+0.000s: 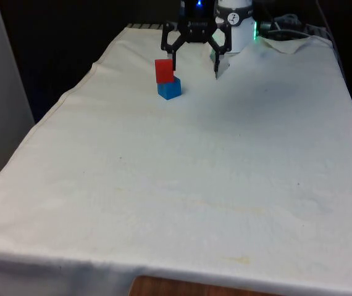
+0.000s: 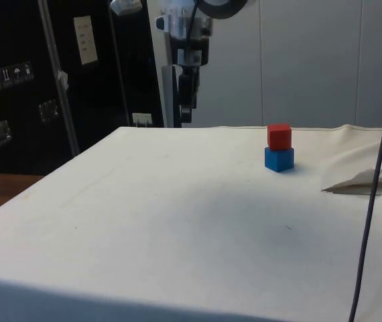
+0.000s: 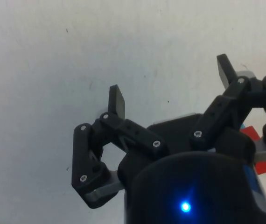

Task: Stack the two cubes.

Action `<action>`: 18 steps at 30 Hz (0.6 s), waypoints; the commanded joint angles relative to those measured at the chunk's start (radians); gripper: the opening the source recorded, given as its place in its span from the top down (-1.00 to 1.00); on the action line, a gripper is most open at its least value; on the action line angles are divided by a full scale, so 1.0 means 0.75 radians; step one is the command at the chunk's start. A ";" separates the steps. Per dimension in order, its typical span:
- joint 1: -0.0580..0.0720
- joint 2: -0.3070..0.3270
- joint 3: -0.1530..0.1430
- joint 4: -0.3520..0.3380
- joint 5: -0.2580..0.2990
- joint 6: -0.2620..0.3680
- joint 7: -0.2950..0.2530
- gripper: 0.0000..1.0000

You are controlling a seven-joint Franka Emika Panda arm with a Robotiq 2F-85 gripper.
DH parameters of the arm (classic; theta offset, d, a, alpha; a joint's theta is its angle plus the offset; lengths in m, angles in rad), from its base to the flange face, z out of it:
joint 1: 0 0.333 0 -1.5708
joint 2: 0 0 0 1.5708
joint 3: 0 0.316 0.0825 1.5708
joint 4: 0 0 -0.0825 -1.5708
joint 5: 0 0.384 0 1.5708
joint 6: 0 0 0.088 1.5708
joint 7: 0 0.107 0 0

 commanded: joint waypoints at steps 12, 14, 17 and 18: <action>0.004 0.032 0.020 0.041 -0.005 -0.004 0.123 -1.00; 0.004 0.037 0.025 0.051 -0.005 -0.004 0.148 -1.00; 0.003 0.033 0.031 0.047 0.000 0.000 0.147 -1.00; 0.005 0.045 0.032 0.060 -0.004 -0.004 0.175 -1.00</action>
